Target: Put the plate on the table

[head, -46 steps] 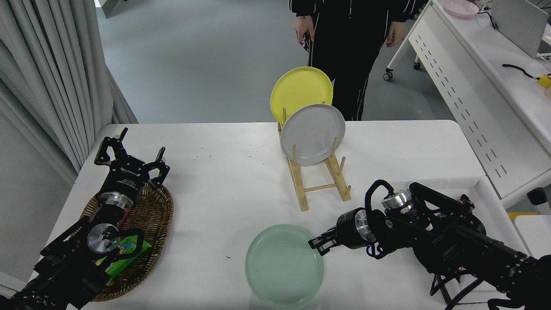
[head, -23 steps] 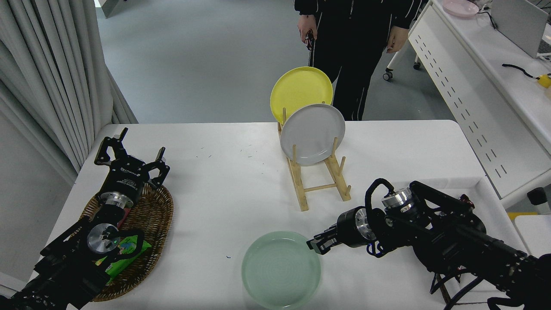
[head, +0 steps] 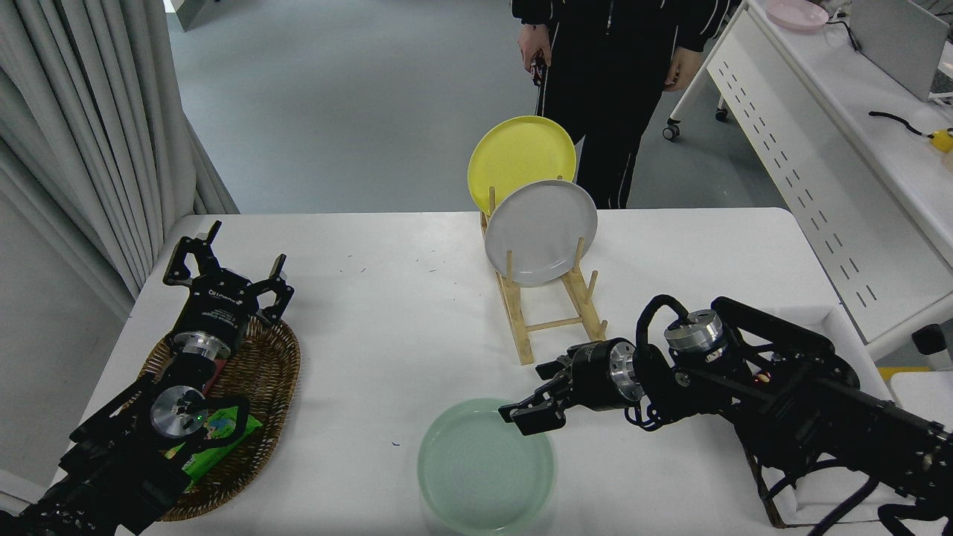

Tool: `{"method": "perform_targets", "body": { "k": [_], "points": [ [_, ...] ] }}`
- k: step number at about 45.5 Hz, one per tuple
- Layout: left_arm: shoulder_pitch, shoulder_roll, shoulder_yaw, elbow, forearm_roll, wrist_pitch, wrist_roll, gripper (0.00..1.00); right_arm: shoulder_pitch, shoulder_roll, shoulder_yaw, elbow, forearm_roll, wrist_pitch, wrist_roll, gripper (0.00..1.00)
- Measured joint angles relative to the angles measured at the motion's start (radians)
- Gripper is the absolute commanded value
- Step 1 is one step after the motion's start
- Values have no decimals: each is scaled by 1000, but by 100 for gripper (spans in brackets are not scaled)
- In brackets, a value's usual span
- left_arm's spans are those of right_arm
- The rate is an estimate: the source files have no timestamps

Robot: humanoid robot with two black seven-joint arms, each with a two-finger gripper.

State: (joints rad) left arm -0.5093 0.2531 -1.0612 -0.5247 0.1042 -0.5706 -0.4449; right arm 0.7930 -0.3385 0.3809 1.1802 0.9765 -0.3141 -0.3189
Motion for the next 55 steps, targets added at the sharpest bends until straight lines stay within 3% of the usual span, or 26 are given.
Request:
{"method": "perform_targets", "body": {
  "k": [9,17,35,55],
  "points": [
    [0,0,0,0,0,0,0,100,-36,-35,22,18,-103,188,19,100],
    [0,0,0,0,0,0,0,100,-88,-66,110,22,-236,258,71,100],
    [0,0,0,0,0,0,0,100,-255,-76,513,8,-691,288,311,100],
    [0,0,0,0,0,0,0,100,-444,-15,774,-54,-1153,307,537,100]
  ]
}}
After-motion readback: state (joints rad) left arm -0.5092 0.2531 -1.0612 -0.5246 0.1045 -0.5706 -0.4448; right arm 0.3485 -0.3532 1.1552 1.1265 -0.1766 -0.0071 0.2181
